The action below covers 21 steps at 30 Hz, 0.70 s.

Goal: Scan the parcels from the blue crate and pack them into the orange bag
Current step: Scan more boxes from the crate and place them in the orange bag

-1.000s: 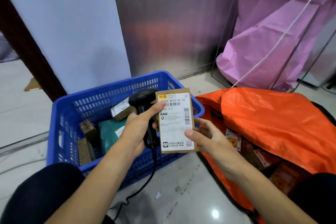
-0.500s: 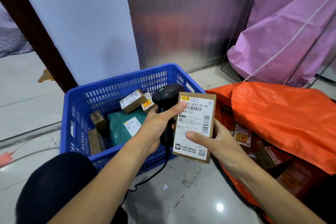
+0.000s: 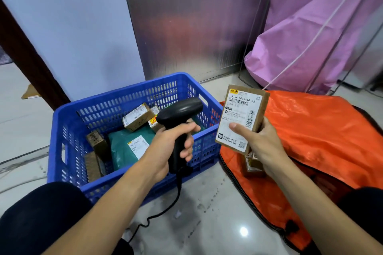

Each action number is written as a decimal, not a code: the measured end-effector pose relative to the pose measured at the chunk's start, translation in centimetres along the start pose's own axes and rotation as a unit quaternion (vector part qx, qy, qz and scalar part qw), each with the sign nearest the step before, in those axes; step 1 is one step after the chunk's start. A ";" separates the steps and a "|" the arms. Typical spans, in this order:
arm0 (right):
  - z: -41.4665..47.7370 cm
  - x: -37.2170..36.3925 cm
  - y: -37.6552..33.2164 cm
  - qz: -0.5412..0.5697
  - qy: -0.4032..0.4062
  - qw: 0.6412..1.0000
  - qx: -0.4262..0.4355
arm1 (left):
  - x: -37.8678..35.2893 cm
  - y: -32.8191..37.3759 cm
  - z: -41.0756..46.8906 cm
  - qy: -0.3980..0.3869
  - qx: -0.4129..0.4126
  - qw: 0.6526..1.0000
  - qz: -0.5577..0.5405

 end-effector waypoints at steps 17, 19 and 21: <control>1.0 1.4 0.8 -0.058 0.036 0.998 -0.002 | -0.6 -1.2 0.4 -0.023 0.024 0.998 0.052; 0.9 1.3 0.8 -0.062 0.035 0.997 -0.006 | -0.6 -1.2 0.4 -0.027 0.022 0.998 0.054; 0.8 1.3 0.8 -0.070 0.035 0.997 -0.007 | -0.6 -1.2 0.4 -0.028 0.019 0.998 0.055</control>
Point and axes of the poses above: each hand's wrist, its own z-axis towards the middle knuckle, its own x-axis out of the back of the hand, y = z × x, the point moved 4 cm from there along z, towards the middle knuckle, and after that the axes turned 1 degree about x, right-handed, at the moved point
